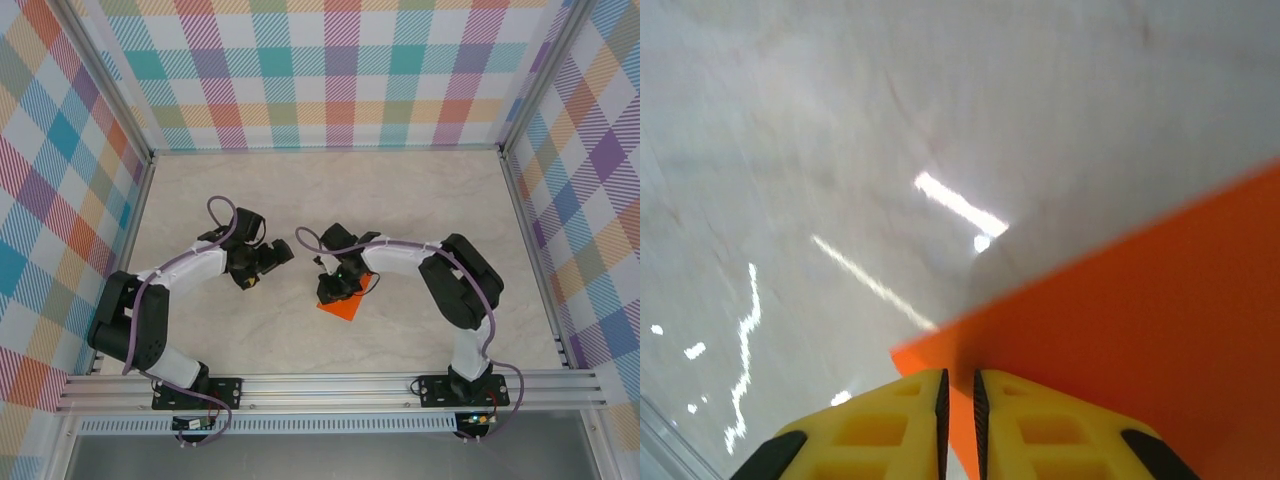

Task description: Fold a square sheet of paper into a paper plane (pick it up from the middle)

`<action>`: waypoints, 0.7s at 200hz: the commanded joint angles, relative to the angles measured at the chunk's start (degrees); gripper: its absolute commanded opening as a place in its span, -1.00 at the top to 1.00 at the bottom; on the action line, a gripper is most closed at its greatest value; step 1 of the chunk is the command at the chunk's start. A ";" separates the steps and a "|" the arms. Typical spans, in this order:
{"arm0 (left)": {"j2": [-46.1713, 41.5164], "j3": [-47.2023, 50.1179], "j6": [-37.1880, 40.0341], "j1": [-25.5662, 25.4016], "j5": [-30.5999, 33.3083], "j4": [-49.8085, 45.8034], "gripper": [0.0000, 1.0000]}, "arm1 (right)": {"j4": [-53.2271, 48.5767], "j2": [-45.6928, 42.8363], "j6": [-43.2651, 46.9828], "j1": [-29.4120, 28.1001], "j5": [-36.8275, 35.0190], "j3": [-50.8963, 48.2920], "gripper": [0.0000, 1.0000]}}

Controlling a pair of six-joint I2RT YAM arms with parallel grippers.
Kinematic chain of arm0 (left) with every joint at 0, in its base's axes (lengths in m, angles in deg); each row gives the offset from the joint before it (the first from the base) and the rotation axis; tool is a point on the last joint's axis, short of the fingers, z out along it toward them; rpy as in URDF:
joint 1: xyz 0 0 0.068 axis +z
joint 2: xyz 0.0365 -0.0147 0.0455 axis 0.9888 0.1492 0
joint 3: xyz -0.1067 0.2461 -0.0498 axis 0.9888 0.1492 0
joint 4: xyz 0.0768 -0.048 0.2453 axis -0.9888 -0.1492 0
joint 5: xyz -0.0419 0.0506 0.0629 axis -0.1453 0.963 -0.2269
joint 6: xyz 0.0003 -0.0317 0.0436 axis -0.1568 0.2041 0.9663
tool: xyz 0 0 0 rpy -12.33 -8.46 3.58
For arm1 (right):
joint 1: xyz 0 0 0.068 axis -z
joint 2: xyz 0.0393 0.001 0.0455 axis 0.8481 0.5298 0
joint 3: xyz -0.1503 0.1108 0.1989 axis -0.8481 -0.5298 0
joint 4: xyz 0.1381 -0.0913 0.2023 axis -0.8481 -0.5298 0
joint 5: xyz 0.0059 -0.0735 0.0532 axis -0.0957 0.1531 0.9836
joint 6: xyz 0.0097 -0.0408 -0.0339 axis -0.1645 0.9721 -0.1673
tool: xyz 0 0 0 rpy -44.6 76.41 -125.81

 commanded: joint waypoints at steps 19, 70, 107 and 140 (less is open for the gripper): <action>0.54 -0.26 0.87 0.00 -6.73 2.64 -0.98 | 3.52 -8.09 -8.50 3.77 -4.13 -1.70 0.22; -0.10 1.14 0.00 -2.88 -10.91 3.96 -0.91 | 0.75 -9.66 -26.26 7.14 -20.14 -5.22 0.04; 0.19 1.98 -1.66 -5.52 -13.38 5.20 -0.86 | 0.76 -6.08 -28.27 8.73 -19.14 -3.94 0.05; 1.38 2.85 -3.25 -7.89 -16.53 6.81 -0.80 | 1.30 -2.13 -27.57 9.28 -17.79 -2.15 0.07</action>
